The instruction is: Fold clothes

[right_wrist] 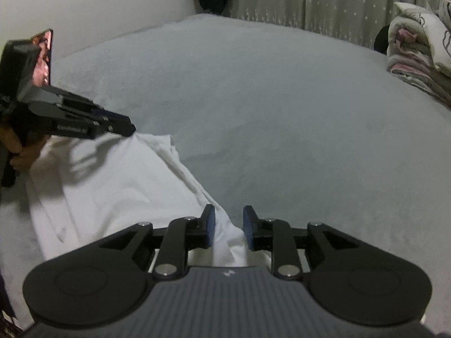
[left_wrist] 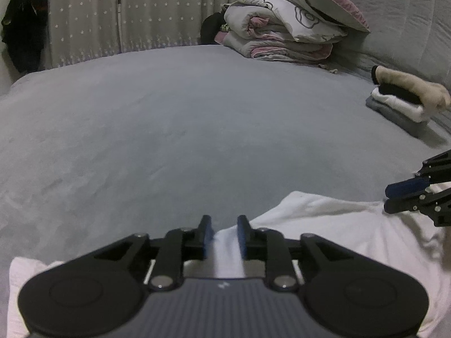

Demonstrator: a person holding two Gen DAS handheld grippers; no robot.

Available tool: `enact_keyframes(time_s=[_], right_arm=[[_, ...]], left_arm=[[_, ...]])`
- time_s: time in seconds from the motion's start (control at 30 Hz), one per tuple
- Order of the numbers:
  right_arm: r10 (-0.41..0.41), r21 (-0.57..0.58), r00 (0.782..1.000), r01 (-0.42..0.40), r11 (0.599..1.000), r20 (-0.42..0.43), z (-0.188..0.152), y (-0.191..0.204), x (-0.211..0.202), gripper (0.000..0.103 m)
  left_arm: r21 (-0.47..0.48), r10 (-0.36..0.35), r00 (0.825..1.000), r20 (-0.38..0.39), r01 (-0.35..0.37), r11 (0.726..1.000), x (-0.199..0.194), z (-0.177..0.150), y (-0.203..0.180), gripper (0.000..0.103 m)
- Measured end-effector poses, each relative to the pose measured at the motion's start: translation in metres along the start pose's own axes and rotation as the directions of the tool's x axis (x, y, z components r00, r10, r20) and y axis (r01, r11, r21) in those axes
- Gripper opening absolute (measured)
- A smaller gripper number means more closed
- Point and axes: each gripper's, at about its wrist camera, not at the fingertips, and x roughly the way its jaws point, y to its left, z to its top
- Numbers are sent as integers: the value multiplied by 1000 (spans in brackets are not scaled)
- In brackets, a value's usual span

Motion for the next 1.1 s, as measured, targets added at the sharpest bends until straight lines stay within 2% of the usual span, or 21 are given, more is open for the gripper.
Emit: enact_keyframes(time_s=[0.2,0.4,0.57,0.93,0.97,1.0,1.1], right_arm=[[131,-25,991,-130,991,34,-5,12,-30,26],[249,-90,969,-248,965,-1,-22,28,-52,26],[291,-141,956,-293,946,-41,-35,35,-64,26],[224,-221,969,-243,945,-106,-54,43,-59,25],[219,-233,970,-239,943,-109,-56,45,-58,22],[217,-246,970,-238,940,-110,-58,47,-58,12],[204,-275,974,-225,935,-103,-59,51,-59,1]], left_arm=[[-32,-102,995,-3,102,994,-19,-7,-6,26],[17,-156,988,-19,156,988,-41,-24,-21,26],[61,-207,978,-23,209,976,-62,-34,-29,26],[202,-275,956,-106,291,935,-77,-56,-56,26],[215,-278,954,-115,297,930,-78,-58,-59,26],[227,-282,951,-123,304,925,-79,-60,-61,26],[261,-283,948,-143,312,913,-80,-65,-69,26]])
